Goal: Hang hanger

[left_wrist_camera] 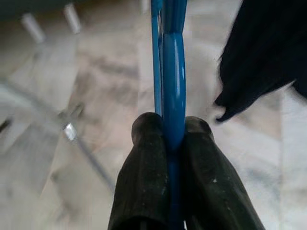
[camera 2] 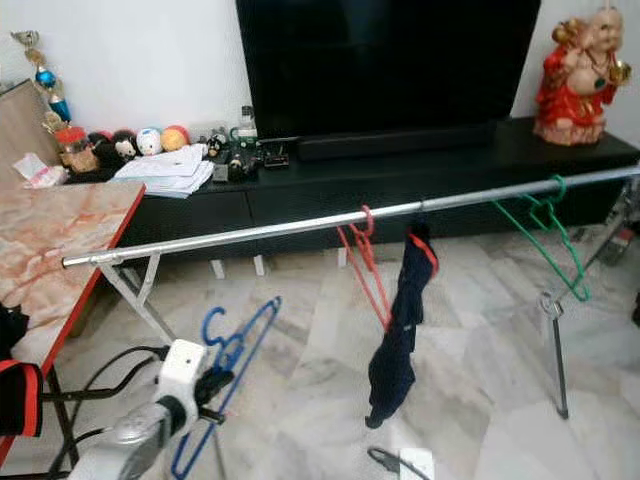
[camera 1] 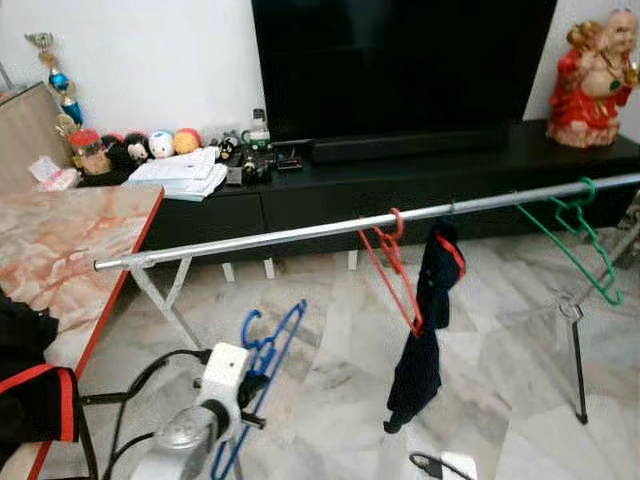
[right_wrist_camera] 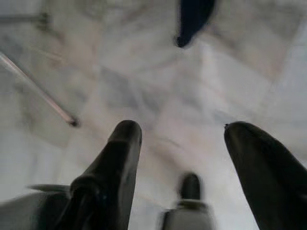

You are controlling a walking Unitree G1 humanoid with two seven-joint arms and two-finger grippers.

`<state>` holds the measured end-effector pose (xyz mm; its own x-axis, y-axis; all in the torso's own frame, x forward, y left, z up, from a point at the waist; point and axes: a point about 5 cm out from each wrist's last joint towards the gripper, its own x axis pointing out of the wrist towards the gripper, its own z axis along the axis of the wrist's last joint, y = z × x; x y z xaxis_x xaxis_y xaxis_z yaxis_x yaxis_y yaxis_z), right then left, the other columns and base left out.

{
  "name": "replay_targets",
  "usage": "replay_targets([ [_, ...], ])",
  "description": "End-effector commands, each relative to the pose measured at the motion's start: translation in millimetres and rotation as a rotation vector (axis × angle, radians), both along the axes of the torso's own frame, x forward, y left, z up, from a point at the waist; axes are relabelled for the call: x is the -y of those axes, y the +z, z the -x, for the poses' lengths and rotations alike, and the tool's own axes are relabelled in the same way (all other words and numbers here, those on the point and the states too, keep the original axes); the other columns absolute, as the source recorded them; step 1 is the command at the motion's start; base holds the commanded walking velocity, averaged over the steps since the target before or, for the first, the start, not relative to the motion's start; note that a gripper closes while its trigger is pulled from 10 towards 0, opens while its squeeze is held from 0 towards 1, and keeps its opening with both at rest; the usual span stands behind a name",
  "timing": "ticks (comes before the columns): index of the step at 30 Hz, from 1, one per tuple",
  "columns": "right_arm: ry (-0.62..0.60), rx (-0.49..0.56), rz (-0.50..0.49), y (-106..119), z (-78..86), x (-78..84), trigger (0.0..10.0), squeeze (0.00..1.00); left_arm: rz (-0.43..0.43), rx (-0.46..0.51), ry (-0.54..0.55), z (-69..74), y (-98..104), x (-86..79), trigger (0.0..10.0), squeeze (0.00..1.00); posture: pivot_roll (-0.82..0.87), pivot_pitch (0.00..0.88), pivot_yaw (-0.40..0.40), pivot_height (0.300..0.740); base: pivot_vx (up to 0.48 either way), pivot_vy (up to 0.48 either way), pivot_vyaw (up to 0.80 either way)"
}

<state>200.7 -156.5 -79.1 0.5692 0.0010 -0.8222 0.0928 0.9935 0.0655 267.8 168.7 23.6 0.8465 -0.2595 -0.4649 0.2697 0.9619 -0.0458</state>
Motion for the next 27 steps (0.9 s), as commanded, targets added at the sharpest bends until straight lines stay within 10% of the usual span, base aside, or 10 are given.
replay_targets([
  [1, -0.015, -0.035, -0.006, -4, 7.8, 1.2, 10.0, 0.00, 0.014, 0.024, -0.019, -6.4, 8, 7.6, 10.0, 0.00, -0.04, 0.018, 0.082, 0.740, 0.356, 0.000, 0.00],
  [27, -0.029, -0.002, -0.013, -2, 4.1, -0.1, 10.0, 0.00, -0.031, 0.122, -0.016, -26.3, 32, 7.6, 10.0, 0.00, -0.03, 0.017, 0.066, 0.740, 0.162, 0.000, -0.23],
])
